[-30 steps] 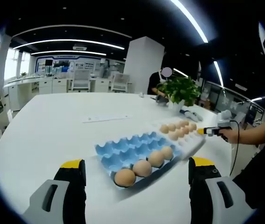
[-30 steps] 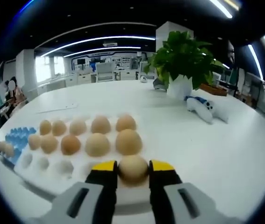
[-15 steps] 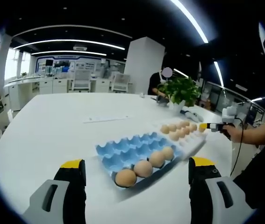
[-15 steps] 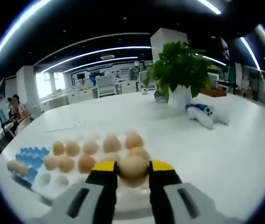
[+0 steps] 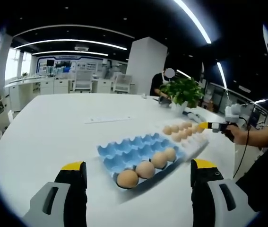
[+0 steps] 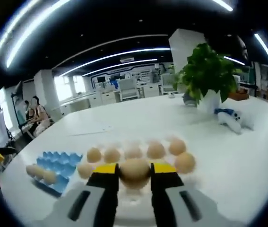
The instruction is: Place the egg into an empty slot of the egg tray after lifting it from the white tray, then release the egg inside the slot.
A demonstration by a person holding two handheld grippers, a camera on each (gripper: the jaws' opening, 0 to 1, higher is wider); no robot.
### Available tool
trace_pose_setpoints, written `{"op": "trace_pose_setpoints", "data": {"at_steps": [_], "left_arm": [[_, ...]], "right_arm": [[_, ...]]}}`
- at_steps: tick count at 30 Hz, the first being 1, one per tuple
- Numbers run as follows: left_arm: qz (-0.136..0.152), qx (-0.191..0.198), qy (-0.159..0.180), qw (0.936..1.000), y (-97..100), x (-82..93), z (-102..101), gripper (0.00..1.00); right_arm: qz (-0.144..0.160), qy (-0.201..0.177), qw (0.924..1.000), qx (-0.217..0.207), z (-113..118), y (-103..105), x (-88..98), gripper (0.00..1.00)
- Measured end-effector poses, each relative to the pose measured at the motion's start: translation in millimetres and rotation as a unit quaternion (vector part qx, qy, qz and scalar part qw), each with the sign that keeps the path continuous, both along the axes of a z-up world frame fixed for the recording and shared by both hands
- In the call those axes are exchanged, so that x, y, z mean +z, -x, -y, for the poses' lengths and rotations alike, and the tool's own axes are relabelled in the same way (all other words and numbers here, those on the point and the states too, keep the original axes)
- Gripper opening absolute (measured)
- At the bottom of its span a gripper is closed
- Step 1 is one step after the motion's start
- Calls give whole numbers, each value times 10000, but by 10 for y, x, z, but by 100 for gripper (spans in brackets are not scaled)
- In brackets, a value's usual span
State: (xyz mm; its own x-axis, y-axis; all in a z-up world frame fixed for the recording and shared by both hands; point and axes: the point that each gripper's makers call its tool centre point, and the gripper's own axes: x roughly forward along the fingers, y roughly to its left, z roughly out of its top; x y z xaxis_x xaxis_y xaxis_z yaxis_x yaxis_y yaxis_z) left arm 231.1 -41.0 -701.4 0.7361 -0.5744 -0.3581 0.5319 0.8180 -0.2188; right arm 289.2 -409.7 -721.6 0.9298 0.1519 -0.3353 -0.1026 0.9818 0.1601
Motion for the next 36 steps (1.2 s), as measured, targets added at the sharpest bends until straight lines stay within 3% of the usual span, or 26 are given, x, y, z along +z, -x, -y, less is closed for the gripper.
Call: {"op": "trace_pose_setpoints", "data": {"at_steps": [10, 21, 27, 36], "left_arm": [[8, 18, 10, 10000, -4, -7, -11, 91], [-3, 17, -24, 10000, 15, -18, -23, 91], [-6, 52, 9, 10000, 15, -14, -33, 91], [-5, 94, 10, 10000, 21, -5, -64, 91]], "right_arm": [[-177, -204, 9954, 919, -744, 33, -86, 25], [-169, 179, 9787, 2039, -1498, 89, -199, 25], [-222, 406, 9688, 2436, -1712, 109, -294, 25], [-398, 589, 9590, 2742, -1780, 129, -464, 26]]}}
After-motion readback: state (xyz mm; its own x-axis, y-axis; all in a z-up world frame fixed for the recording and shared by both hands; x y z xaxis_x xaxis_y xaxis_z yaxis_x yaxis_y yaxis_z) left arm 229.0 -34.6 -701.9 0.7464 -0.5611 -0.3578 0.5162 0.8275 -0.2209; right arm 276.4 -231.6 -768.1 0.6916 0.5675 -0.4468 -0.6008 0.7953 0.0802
